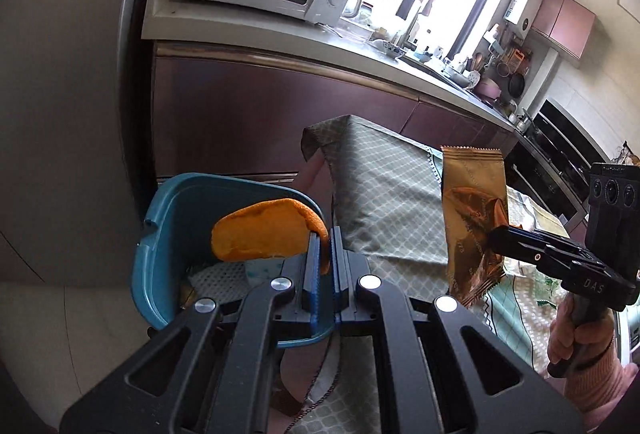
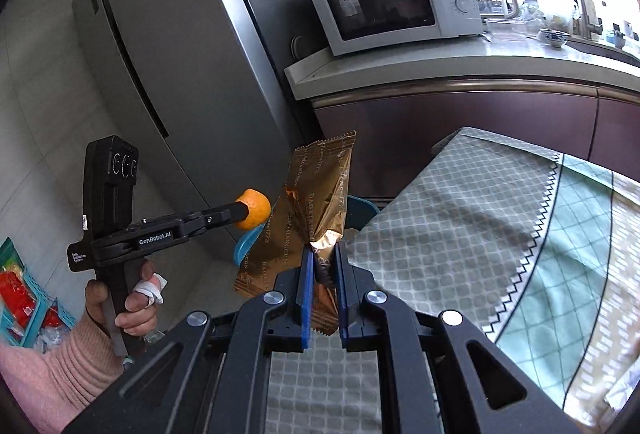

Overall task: Collect trash
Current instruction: 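Carry the orange peel and gold wrapper over the teal bin and open both grippers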

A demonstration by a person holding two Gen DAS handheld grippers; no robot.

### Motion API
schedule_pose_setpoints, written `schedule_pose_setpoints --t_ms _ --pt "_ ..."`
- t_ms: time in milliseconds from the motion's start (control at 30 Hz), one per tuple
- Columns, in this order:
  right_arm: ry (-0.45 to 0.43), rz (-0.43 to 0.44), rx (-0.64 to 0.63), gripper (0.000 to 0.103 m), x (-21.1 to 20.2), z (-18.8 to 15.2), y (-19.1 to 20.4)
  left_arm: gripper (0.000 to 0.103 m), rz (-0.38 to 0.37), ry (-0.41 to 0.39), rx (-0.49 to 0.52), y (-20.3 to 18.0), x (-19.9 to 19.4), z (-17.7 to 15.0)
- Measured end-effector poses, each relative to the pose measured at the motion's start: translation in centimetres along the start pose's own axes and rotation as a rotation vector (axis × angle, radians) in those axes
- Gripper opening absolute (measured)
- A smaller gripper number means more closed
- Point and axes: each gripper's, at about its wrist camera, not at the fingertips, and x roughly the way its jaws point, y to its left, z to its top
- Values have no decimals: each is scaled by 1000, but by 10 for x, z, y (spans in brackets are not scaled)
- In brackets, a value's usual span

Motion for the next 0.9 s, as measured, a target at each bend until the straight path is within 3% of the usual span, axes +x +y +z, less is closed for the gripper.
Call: schedule_pose_setpoints --t_ms 567,900 --pt "200 -50 -39 9 118 14 17 5 53 85 -95 50 61 -7" --pt "303 -79 -27 14 161 14 15 6 79 126 -132 68 89 -8"
